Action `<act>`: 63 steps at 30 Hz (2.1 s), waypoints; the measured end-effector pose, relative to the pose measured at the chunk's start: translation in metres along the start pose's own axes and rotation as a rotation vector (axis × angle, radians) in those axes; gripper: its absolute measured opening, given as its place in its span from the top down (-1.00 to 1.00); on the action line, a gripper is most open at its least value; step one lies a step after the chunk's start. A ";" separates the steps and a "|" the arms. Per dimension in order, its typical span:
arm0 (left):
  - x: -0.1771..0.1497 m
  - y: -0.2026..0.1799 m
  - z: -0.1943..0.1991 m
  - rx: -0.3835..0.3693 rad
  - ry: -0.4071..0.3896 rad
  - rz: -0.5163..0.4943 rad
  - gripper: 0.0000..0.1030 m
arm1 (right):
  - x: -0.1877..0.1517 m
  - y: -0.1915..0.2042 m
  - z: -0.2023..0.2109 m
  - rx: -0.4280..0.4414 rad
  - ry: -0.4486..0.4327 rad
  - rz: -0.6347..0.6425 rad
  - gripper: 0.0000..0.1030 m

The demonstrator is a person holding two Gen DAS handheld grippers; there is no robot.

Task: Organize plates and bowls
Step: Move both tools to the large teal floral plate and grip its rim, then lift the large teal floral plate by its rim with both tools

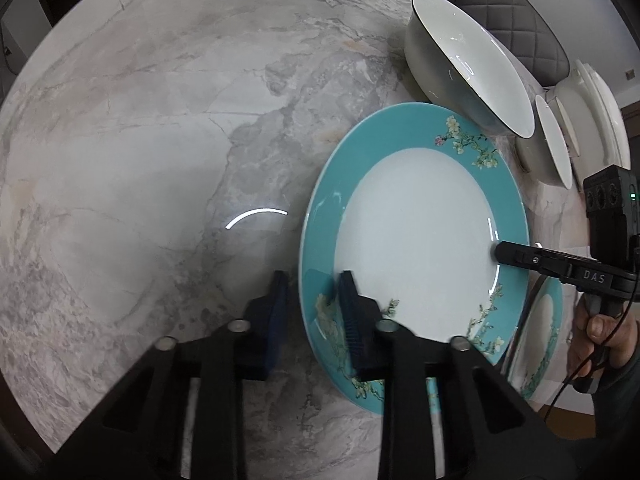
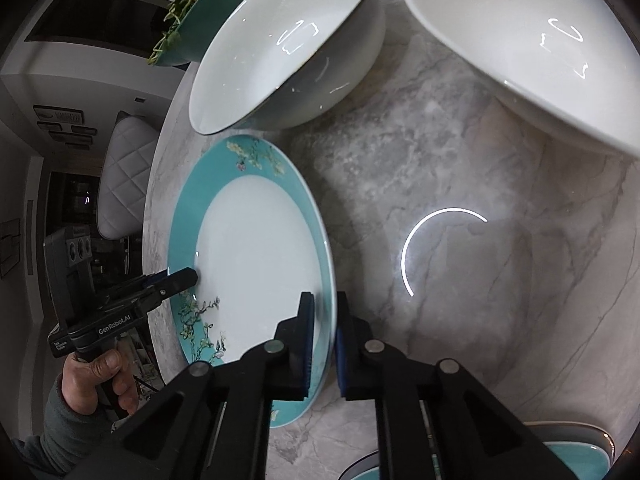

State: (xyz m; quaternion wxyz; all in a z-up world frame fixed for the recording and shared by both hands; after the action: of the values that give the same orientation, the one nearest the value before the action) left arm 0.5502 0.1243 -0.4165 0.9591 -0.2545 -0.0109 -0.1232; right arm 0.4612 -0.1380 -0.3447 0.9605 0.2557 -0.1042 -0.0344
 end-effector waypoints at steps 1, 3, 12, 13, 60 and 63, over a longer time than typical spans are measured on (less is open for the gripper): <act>-0.001 -0.001 -0.001 -0.009 0.006 -0.003 0.69 | 0.000 -0.001 0.000 0.001 0.003 0.001 0.83; -0.003 -0.002 0.001 -0.012 0.008 -0.010 0.70 | 0.000 -0.002 0.000 -0.003 0.007 0.002 0.84; -0.003 0.010 0.004 -0.073 0.003 0.031 0.76 | -0.002 0.000 0.000 -0.010 0.020 0.003 0.84; -0.004 0.010 0.004 -0.074 0.003 0.033 0.76 | -0.002 0.000 0.000 -0.012 0.018 -0.001 0.84; -0.103 -0.177 0.013 -0.108 0.018 -0.122 0.75 | -0.108 -0.088 0.126 -0.017 -0.144 -0.116 0.84; -0.113 -0.189 0.000 -0.105 0.029 -0.128 0.75 | -0.116 -0.100 0.130 -0.025 -0.144 -0.127 0.84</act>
State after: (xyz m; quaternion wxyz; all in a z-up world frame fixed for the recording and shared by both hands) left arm 0.3950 -0.0086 -0.3339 0.9346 -0.3015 -0.0069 -0.1885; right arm 0.3183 -0.2740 -0.3060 0.9495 0.2467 -0.1562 -0.1147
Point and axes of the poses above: each gripper's, at about its wrist camera, not at the fingertips, and z roughly against the way its jaws point, y to its left, x to its top, the point moved 2 cm from there along -z, roughly the way its jaws point, and after that the axes turned 11 degrees about -x, right-handed, at the moved point
